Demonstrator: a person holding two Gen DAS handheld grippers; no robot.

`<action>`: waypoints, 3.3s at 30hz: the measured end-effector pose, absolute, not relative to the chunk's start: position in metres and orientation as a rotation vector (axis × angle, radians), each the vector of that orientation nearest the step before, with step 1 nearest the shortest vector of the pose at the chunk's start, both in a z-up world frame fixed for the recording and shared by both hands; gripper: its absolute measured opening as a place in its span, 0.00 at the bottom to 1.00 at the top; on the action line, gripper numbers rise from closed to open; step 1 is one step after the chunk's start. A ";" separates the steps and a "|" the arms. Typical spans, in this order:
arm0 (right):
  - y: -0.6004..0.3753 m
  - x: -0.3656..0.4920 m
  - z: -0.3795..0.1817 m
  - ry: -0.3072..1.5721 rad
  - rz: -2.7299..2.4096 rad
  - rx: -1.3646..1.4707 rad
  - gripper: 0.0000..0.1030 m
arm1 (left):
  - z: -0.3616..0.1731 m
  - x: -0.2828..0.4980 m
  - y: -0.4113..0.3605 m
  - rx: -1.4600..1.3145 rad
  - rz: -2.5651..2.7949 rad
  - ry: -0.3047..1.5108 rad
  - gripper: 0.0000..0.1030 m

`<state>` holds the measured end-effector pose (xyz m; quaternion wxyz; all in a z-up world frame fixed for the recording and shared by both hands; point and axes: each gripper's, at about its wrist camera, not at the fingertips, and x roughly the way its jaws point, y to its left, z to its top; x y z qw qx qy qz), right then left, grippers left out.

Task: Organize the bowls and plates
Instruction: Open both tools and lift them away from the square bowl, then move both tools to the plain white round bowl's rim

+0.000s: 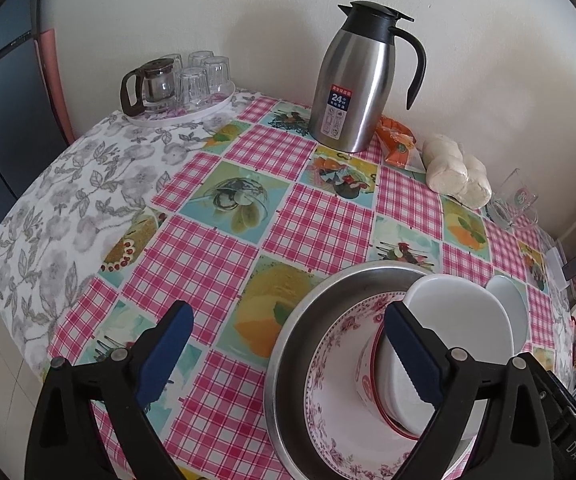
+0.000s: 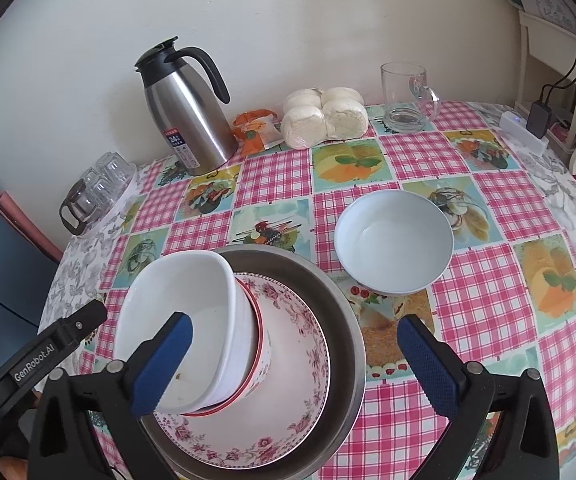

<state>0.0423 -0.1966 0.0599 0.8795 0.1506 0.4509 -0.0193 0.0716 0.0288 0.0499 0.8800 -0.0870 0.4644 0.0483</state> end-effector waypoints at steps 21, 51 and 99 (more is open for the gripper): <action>-0.268 0.026 0.060 0.890 -0.152 0.401 1.00 | 0.071 0.061 -0.014 -0.180 0.044 0.853 0.94; -0.352 0.028 0.034 0.906 -0.314 0.492 1.00 | 0.076 0.079 -0.162 -0.053 -0.214 0.874 0.94; -0.347 0.092 -0.038 1.016 -0.179 0.595 0.63 | 0.017 0.128 -0.212 0.068 -0.297 0.958 0.62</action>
